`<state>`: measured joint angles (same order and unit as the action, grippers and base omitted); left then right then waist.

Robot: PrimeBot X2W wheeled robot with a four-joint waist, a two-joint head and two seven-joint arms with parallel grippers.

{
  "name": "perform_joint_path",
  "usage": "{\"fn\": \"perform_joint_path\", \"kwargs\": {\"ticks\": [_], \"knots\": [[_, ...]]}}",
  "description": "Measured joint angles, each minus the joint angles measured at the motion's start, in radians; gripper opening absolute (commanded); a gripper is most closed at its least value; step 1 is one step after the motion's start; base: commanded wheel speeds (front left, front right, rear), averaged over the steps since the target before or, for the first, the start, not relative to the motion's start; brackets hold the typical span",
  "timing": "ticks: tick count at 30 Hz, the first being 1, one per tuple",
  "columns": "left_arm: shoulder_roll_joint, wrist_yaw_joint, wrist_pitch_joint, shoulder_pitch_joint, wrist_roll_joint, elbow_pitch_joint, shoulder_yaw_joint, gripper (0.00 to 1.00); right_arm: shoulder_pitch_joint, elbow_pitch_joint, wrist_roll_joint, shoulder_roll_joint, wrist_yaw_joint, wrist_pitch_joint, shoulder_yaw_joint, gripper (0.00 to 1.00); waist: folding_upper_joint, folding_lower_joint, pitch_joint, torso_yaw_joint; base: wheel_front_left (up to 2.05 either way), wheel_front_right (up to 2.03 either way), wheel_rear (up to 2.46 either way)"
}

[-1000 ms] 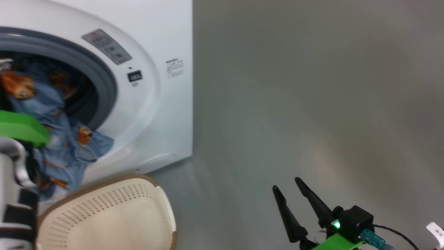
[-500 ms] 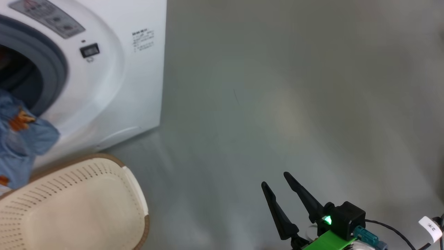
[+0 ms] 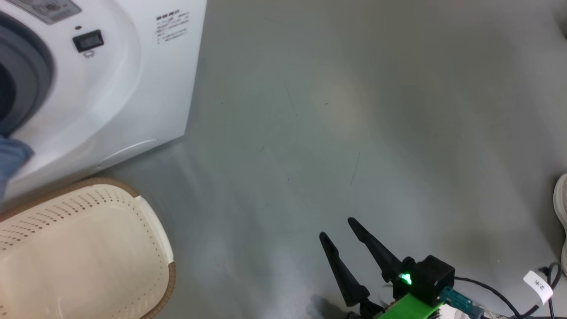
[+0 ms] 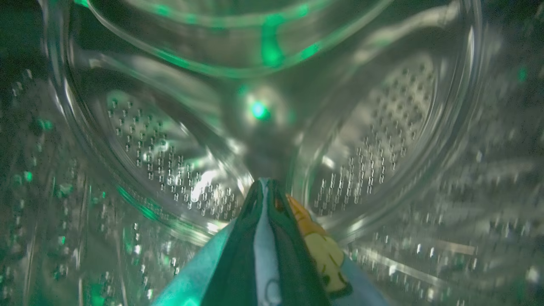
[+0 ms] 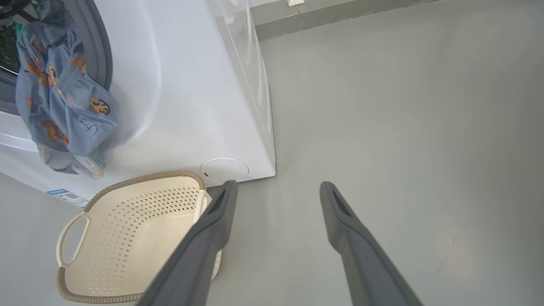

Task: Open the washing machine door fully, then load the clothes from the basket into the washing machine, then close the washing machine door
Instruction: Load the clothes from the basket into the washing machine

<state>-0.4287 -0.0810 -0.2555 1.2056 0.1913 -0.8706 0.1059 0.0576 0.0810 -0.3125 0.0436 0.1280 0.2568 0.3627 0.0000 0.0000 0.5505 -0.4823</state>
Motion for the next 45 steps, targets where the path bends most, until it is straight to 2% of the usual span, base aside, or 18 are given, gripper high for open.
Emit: {"fn": "perform_joint_path", "kwargs": {"ticks": [3, 5, 12, 13, 14, 16, 24, 29, 39, 45], "knots": [[-0.001, 0.008, 0.0, 0.033, 0.0, 0.074, 0.018, 0.0, 0.021, -0.002, -0.006, -0.001, 0.0, 0.0, 0.011, 1.0, 0.0, 0.0001, 0.009, -0.003, 0.0, 0.0, 0.0], [-0.004, -0.003, -0.001, 0.038, -0.011, 0.095, 0.025, 0.0, 0.026, -0.003, -0.007, -0.002, 0.0, 0.0, 0.013, 1.0, 0.0, 0.0, 0.013, -0.005, 0.0, 0.0, 0.0], [-0.009, -0.021, 0.0, 0.039, -0.066, -0.091, -0.023, 0.0, 0.025, 0.0, -0.009, -0.002, 0.0, 0.0, 0.012, 1.0, 0.0, 0.0, 0.003, 0.002, 0.0, 0.0, 0.0], [-0.009, -0.021, 0.002, 0.041, -0.066, -0.119, -0.03, 0.14, 0.025, 0.001, -0.01, -0.002, 0.0, 0.0, 0.012, 1.0, 0.0, 0.0, 0.001, 0.004, 0.0, 0.0, 0.0], [-0.01, -0.018, 0.015, 0.044, -0.072, -0.148, -0.039, 0.39, 0.025, 0.001, -0.013, -0.001, 0.0, 0.0, 0.012, 1.0, 0.0, 0.0001, -0.002, 0.006, 0.0, 0.0, 0.0], [-0.009, -0.012, 0.022, 0.046, -0.084, -0.184, -0.058, 1.0, 0.025, 0.002, -0.014, -0.001, 0.0, 0.0, 0.011, 1.0, 0.0, 0.0, -0.009, 0.012, 0.0, 0.0, 0.0], [0.018, -0.031, 0.013, 0.066, -0.102, -0.281, -0.091, 1.0, 0.025, 0.012, -0.012, -0.001, 0.0, 0.0, -0.002, 1.0, 0.0, 0.0, -0.049, 0.04, 0.0, 0.0, 0.0], [0.065, -0.046, 0.009, 0.059, -0.102, -0.334, -0.101, 1.0, 0.026, 0.023, -0.004, -0.001, 0.0, 0.0, -0.012, 1.0, 0.0, 0.0, -0.093, 0.069, 0.0, 0.0, 0.0], [0.153, -0.035, 0.0, -0.024, -0.081, -0.346, -0.113, 1.0, 0.026, 0.036, 0.003, 0.002, 0.0, 0.0, -0.033, 1.0, 0.0, 0.0, -0.169, 0.136, 0.0, 0.0, 0.0], [0.196, -0.02, 0.0, -0.09, -0.054, -0.291, -0.116, 1.0, 0.026, 0.037, 0.006, 0.003, 0.0, 0.0, -0.057, 1.0, 0.0, 0.0001, -0.2, 0.181, 0.0, 0.0, 0.0]]}}
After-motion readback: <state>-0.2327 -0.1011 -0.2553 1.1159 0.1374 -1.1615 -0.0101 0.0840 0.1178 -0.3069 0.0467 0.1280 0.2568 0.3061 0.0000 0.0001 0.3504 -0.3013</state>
